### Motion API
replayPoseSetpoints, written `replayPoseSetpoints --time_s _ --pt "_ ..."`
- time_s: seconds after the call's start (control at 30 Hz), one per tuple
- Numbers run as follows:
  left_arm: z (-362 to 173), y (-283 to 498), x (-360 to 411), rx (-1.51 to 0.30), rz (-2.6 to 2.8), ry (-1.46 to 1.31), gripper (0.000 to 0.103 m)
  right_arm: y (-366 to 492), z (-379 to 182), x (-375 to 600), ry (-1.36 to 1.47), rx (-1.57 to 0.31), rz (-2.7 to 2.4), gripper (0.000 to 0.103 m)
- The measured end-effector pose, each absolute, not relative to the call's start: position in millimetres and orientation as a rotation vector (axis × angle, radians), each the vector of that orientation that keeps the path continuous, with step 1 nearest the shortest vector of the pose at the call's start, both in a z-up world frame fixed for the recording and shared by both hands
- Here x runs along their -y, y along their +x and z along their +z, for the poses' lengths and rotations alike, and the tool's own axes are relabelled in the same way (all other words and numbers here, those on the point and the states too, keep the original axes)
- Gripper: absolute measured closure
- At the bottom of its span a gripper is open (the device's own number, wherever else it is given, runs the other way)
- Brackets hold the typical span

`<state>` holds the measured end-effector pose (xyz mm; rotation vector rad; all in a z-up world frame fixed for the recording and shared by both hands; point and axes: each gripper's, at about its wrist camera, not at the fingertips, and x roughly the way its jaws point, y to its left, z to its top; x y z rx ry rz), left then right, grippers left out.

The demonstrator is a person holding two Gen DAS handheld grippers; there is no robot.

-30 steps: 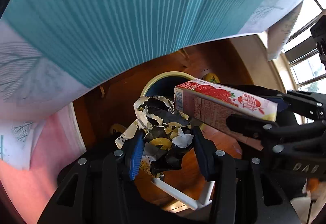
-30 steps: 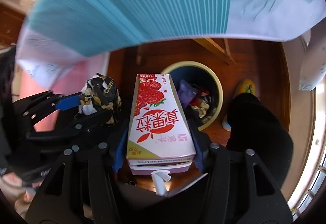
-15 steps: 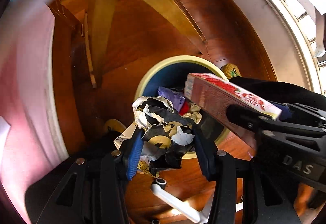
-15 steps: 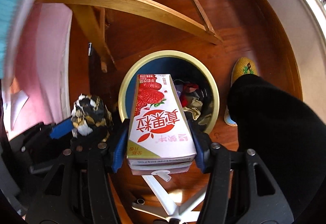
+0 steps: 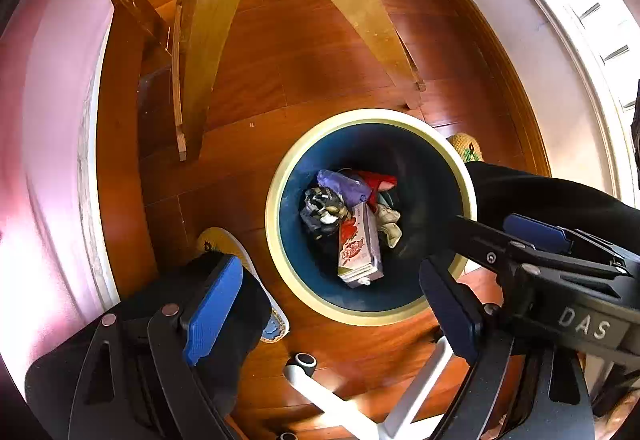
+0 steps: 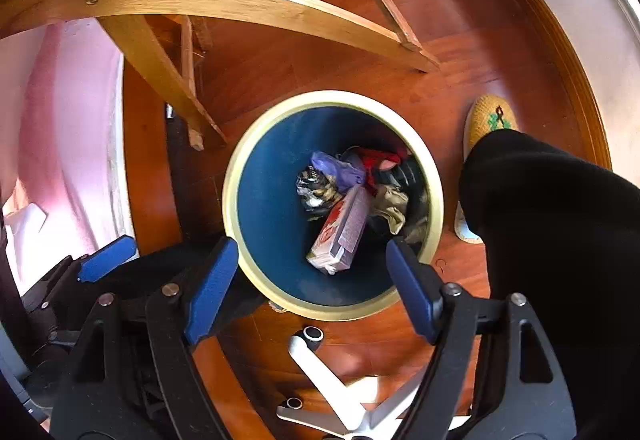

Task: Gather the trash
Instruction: 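Open both grippers to drop the wrapper and carton into the bin, then raise both tools from the bin back over the table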

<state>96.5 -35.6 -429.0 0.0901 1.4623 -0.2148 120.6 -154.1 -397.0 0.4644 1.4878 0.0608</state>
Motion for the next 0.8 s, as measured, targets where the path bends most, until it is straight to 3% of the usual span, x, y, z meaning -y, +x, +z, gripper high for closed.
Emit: replayPoseSetpoints --time_s 0.5,0.8 --pt "-420 92 32 -1.459 -0.234 0.059 0.012 120 -393 157 0.417 -1.462 0.034 0.028" --pt "-388 74 33 -1.438 -0.276 0.068 0.012 109 -348 153 0.346 -1.422 0.065 0.028"
